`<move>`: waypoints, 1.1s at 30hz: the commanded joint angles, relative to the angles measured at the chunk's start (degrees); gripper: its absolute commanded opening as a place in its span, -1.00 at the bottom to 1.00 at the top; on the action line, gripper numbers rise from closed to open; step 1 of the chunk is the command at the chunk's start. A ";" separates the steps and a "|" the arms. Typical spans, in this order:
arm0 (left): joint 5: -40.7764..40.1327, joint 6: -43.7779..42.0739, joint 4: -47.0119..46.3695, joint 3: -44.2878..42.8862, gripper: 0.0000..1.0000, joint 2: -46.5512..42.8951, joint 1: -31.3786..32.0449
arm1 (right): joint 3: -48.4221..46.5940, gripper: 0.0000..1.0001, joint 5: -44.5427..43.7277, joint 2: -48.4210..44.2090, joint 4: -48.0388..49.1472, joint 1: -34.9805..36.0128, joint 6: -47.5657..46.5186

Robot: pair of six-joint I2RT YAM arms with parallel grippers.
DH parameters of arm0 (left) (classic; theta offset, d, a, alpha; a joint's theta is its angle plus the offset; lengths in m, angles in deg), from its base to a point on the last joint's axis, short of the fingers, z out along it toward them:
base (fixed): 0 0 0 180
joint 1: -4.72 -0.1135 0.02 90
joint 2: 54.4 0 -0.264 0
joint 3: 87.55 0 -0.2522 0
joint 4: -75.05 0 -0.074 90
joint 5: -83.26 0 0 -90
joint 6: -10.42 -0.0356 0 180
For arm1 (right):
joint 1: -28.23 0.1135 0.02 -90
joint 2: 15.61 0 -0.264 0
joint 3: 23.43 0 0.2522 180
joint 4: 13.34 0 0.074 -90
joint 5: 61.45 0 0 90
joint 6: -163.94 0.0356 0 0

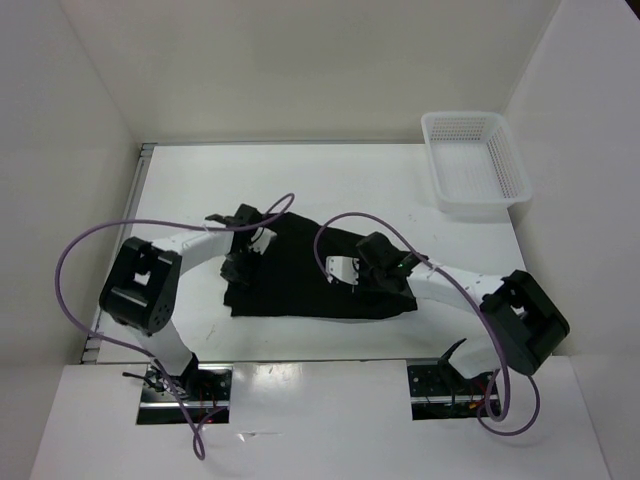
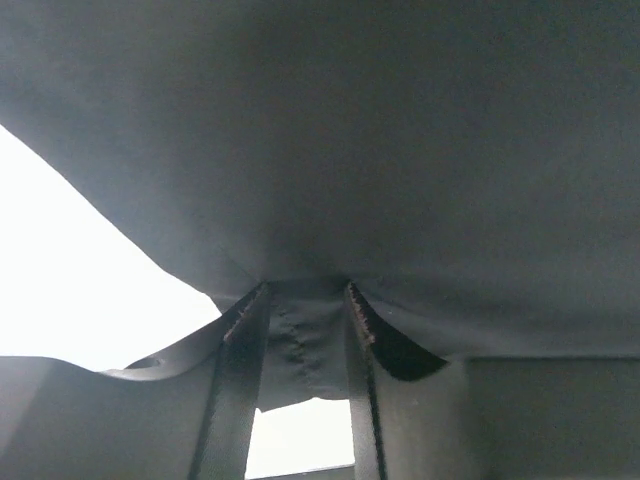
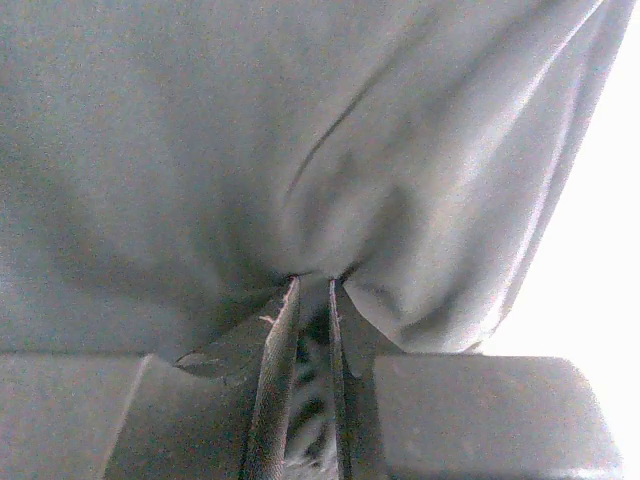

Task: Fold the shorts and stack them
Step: Fold the shorts

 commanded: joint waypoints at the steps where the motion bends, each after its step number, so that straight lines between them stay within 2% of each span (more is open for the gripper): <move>1: -5.76 -0.40 -6.12 -4.95 -0.18 8.79 -4.13 | -3.20 -0.53 -0.43 2.21 7.19 0.70 -0.83; 5: -1.38 -0.40 -6.82 -6.72 -0.18 9.16 -5.28 | -2.59 -0.51 -1.75 3.54 9.04 0.70 -2.15; 9: -1.36 -0.40 -7.96 -6.72 -0.18 9.68 -5.28 | -3.29 -0.42 -2.27 6.08 10.45 0.70 -2.15; 13: -2.15 -0.40 -8.58 -10.31 -0.18 11.96 -6.51 | -10.03 -0.42 -2.28 11.87 10.45 0.17 -3.03; 18: 0.57 -0.40 -8.05 -12.96 -0.18 12.50 -8.09 | -18.91 -0.42 -1.75 19.95 9.32 -3.60 -4.34; 26: 3.12 -0.40 -6.99 -14.63 -0.18 14.07 -8.62 | -27.63 -0.42 -1.22 28.75 8.26 -4.22 -4.53; 29: 3.65 -0.40 -6.47 -14.63 -0.18 14.08 -9.67 | -31.84 -0.42 -3.49 32.78 8.26 -5.53 -4.53; 33: 3.65 -0.40 -5.94 -14.10 -0.18 13.55 -9.68 | -37.91 -0.49 -3.95 34.30 7.73 -5.54 -1.64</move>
